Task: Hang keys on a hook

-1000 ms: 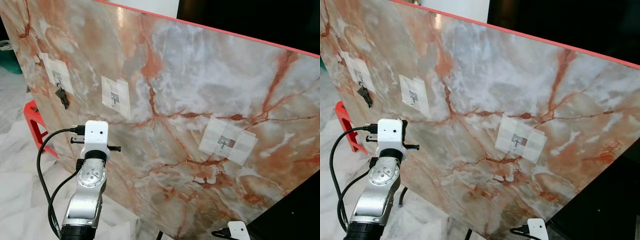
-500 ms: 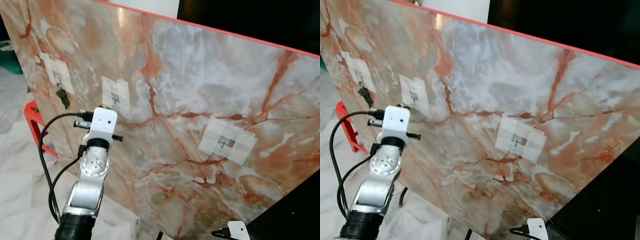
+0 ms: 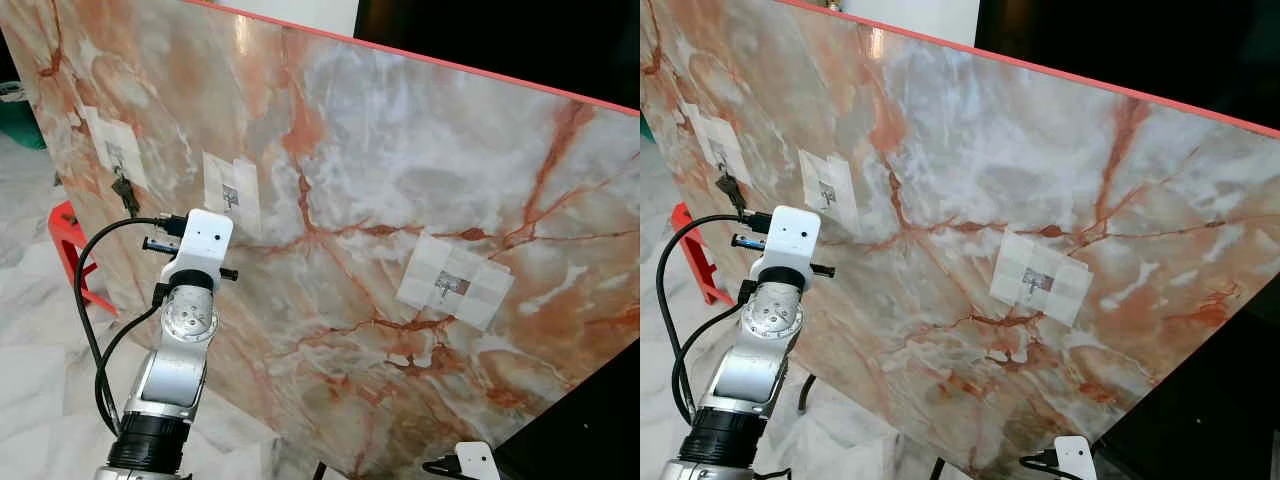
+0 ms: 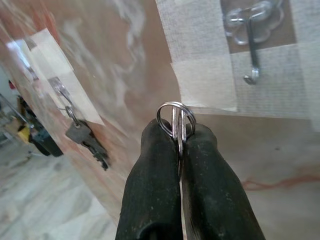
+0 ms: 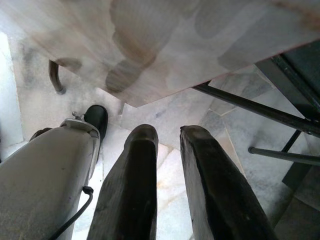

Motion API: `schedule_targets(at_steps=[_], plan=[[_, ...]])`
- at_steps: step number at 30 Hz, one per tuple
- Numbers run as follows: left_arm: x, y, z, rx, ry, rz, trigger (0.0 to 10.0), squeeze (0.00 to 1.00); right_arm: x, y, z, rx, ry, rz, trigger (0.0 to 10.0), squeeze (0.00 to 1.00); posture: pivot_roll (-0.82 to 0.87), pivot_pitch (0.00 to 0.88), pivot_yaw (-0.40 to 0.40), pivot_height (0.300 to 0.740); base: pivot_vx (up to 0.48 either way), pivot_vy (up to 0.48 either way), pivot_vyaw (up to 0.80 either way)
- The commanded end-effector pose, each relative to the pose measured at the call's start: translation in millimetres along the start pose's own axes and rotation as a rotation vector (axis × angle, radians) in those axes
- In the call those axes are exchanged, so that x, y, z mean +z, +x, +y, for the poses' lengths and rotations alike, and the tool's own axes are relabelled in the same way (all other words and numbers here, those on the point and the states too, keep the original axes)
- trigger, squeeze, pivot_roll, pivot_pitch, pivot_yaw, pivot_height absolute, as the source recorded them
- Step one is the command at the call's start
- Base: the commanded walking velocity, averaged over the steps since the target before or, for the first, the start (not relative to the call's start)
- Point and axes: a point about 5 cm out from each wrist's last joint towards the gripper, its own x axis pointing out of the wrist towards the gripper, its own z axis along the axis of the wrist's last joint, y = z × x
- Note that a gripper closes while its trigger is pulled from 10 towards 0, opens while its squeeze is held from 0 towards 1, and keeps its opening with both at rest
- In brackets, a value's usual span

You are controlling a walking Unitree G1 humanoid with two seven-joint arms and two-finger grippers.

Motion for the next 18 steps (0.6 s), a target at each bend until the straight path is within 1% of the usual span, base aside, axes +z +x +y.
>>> schedule_targets(at_steps=[1, 3, 5, 6, 7, 10, 12, 14, 15, 18], plan=[[5.6, 3.6, -2.6, -0.007, 0.039, -0.011, 10.0, 0.0, 6.1, -0.1, -4.7, -0.016, -0.002, -0.025, 10.0, 0.0, 0.11, 0.0, -0.121, 0.74, 0.0, 0.0, 0.0], [7.3, 6.3, -2.6, 0.001, 0.064, -0.014, 10.0, 0.0, 6.6, -0.1, -4.6, -0.016, 0.0, -0.026, 10.0, 0.0, 0.11, 0.0, -0.123, 0.74, 0.0, 0.0, 0.0], [9.3, 9.7, -2.8, 0.012, 0.12, -0.025, 10.0, 0.0, 7.0, -0.1, -4.6, -0.016, 0.003, -0.027, 10.0, 0.0, 0.11, 0.0, -0.126, 0.74, 0.0, 0.0, 0.0], [9.3, 9.7, -2.8, 0.012, 0.12, -0.025, 10.0, 0.0, 7.0, -0.1, -4.6, -0.016, 0.003, -0.027, 10.0, 0.0, 0.11, 0.0, -0.126, 0.74, 0.0, 0.0, 0.0], [8.5, 11.6, -4.6, 0.011, 0.15, -0.015, 10.0, 0.0, 7.2, 0.0, -4.4, -0.017, 0.006, -0.027, 10.0, 0.0, 0.1, 0.0, -0.125, 0.74, 0.0, 0.0, 0.0], [7.6, 13.1, -7.2, 0.005, 0.194, -0.01, 10.0, 0.0, 7.5, 0.0, -4.3, -0.017, 0.008, -0.027, 10.0, 0.0, 0.1, 0.0, -0.125, 0.74, 0.0, 0.0, 0.0], [7.7, 13.9, -10.8, -0.005, 0.257, -0.019, 10.0, 0.0, 7.7, 0.0, -4.0, -0.018, 0.011, -0.028, 10.0, 0.0, 0.09, 0.0, -0.122, 0.74, 0.0, 0.0, 0.0], [8.8, 14.5, -13.1, -0.007, 0.289, -0.031, 10.0, 0.0, 7.9, 0.1, -4.0, -0.018, 0.013, -0.029, 10.0, 0.0, 0.1, 0.0, -0.123, 0.74, 0.0, 0.0, 0.0], [11.0, 15.6, -15.9, -0.01, 0.321, -0.046, 10.0, 0.0, 8.2, 0.1, -4.0, -0.019, 0.015, -0.03, 10.0, 0.0, 0.09, 0.0, -0.123, 0.74, 0.0, 0.0, 0.0], [12.1, 16.2, -17.3, -0.006, 0.338, -0.053, 10.0, 0.0, 8.3, 0.1, -3.8, -0.019, 0.016, -0.03, 10.0, 0.0, 0.09, 0.0, -0.123, 0.74, 0.0, 0.0, 0.0]])
